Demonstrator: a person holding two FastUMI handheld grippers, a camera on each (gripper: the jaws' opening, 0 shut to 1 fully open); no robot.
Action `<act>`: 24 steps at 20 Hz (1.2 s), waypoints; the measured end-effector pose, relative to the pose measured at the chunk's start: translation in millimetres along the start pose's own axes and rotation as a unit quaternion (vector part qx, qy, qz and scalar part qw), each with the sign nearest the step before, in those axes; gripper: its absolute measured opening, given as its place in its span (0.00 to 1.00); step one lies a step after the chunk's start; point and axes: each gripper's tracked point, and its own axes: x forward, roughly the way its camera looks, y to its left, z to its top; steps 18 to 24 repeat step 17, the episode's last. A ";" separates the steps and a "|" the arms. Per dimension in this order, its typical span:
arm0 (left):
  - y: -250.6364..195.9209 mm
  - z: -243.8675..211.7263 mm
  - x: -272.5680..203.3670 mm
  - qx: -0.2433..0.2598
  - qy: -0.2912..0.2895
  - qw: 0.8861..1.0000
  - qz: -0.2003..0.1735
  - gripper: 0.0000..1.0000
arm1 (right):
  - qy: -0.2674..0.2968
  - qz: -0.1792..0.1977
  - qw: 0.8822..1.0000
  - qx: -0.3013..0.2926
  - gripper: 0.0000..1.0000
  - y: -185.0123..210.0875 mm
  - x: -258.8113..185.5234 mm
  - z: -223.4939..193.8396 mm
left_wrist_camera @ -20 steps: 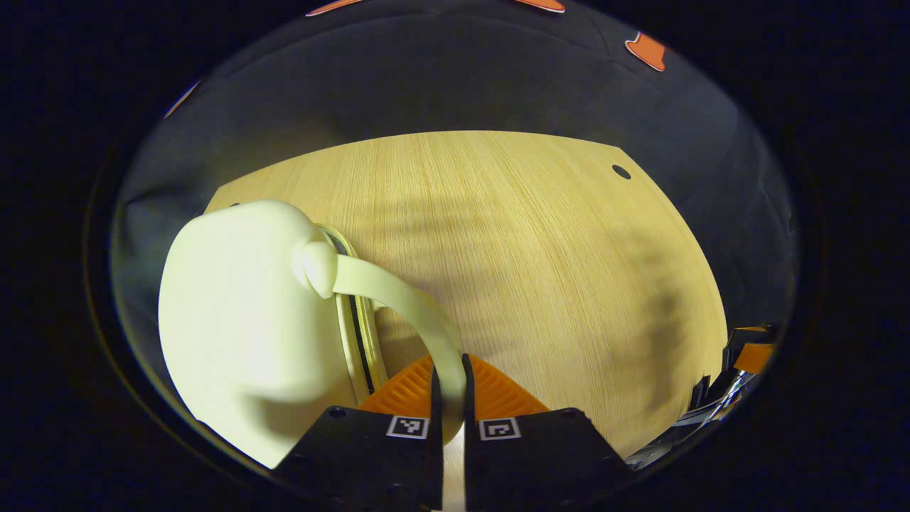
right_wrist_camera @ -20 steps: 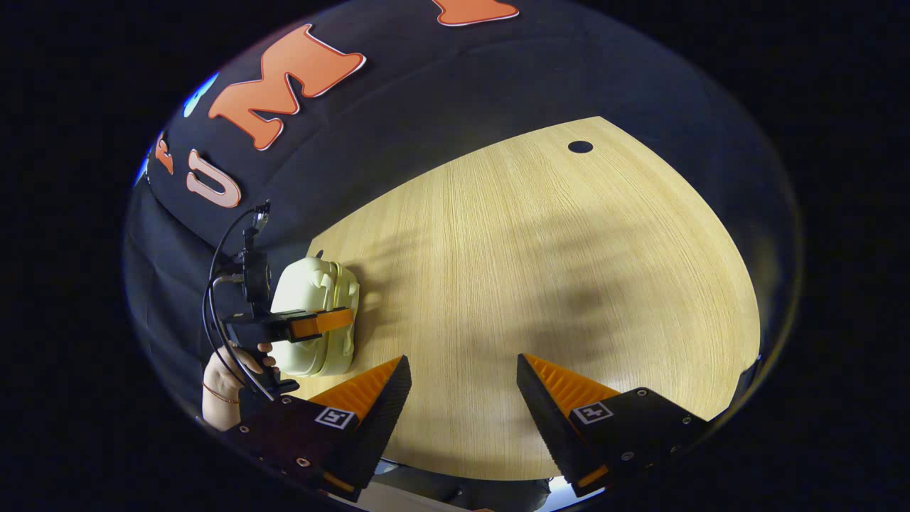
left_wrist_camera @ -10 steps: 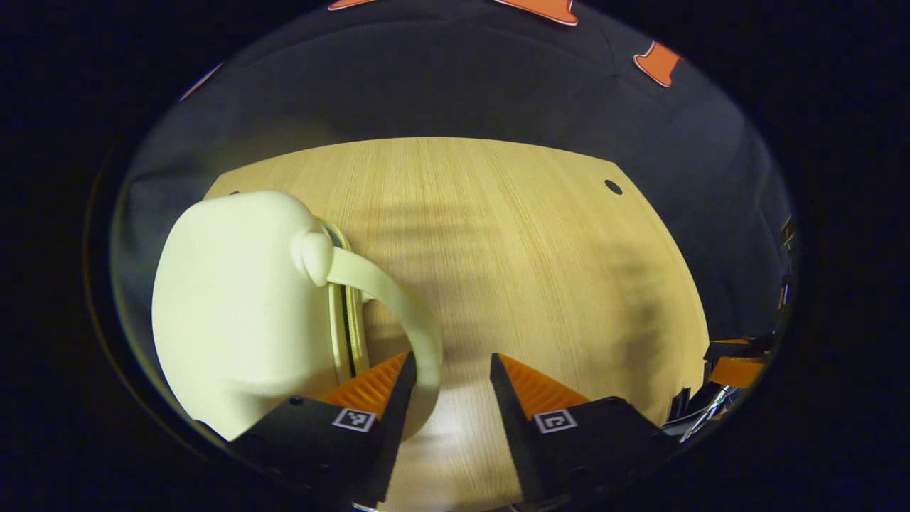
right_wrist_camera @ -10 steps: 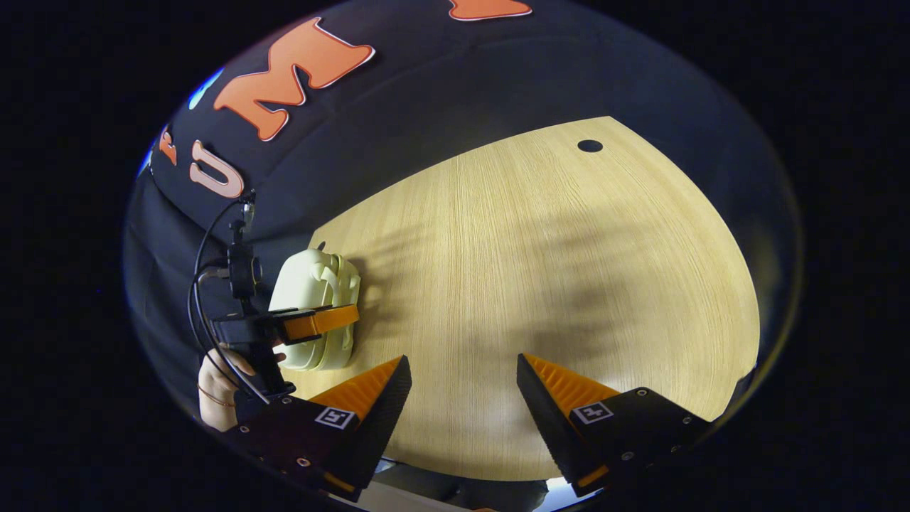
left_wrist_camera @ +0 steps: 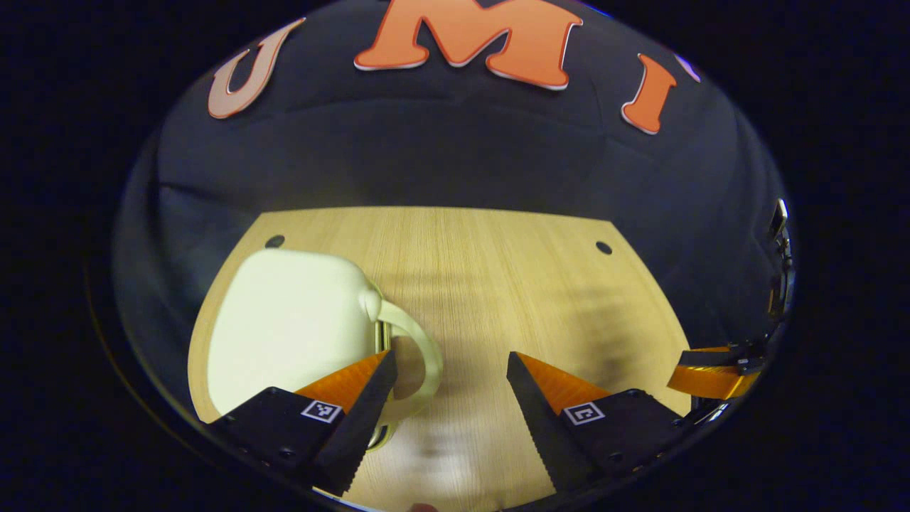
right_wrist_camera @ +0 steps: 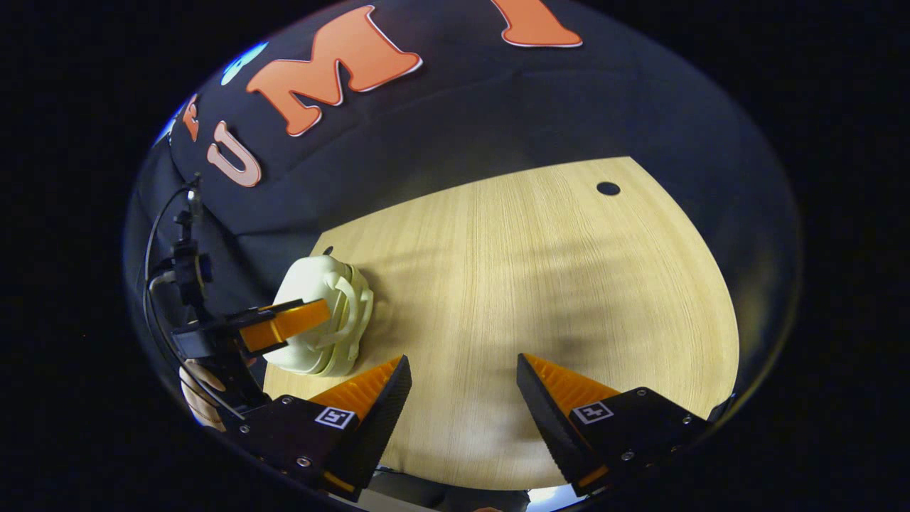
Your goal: First open the suitcase, pack the skin care products into it, and then close the suitcase.
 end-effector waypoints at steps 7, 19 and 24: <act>3.7 76.7 -105.4 0.038 -0.140 0.989 0.013 0.98 | -0.104 -0.043 0.990 -0.087 0.95 30.1 -28.7 57.5; 43.1 168.4 -191.7 0.058 -0.306 0.950 0.033 0.97 | -0.274 -0.075 0.949 -0.134 0.95 88.2 -91.9 127.7; 43.1 168.4 -191.7 0.058 -0.306 0.950 0.033 0.97 | -0.274 -0.075 0.949 -0.134 0.95 88.2 -91.9 127.7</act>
